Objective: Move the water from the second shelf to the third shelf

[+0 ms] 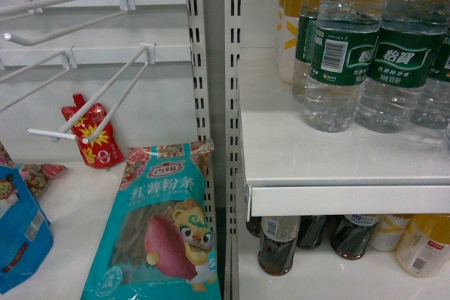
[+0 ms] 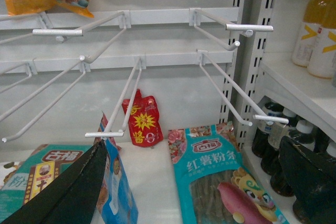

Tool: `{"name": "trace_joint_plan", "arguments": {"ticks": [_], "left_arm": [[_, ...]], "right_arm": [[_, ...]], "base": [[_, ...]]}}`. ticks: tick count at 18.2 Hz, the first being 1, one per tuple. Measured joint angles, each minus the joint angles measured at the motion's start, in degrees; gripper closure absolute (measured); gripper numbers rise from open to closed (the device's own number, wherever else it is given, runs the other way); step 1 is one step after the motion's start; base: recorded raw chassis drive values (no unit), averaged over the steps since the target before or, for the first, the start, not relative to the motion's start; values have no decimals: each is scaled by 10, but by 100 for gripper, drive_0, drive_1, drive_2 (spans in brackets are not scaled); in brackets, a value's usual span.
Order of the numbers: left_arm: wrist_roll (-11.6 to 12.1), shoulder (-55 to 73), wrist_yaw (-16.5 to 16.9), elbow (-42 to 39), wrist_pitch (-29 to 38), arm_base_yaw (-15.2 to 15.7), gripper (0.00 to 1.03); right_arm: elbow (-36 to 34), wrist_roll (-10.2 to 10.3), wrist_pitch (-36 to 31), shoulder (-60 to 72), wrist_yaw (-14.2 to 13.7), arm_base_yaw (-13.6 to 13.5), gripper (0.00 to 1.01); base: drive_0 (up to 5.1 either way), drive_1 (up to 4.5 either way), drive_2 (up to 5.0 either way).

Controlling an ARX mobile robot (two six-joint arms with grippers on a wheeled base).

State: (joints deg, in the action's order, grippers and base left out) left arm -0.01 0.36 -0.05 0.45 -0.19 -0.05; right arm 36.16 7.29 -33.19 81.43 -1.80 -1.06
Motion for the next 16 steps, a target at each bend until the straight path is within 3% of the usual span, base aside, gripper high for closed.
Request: {"name": "trace_joint_plan", "arguments": {"ticks": [2,9,16], "left_arm": [[0,0,0,0,0,0,5],[0,0,0,0,0,0,5],[0,0,0,0,0,0,5]], "right_arm": [[0,2,1,0,1,0,1],[0,1,23,-12,11,0,3],[-33,-16,134,-162,16,-17,3]], "base": [[0,0,0],[0,0,0],[0,0,0]]}}
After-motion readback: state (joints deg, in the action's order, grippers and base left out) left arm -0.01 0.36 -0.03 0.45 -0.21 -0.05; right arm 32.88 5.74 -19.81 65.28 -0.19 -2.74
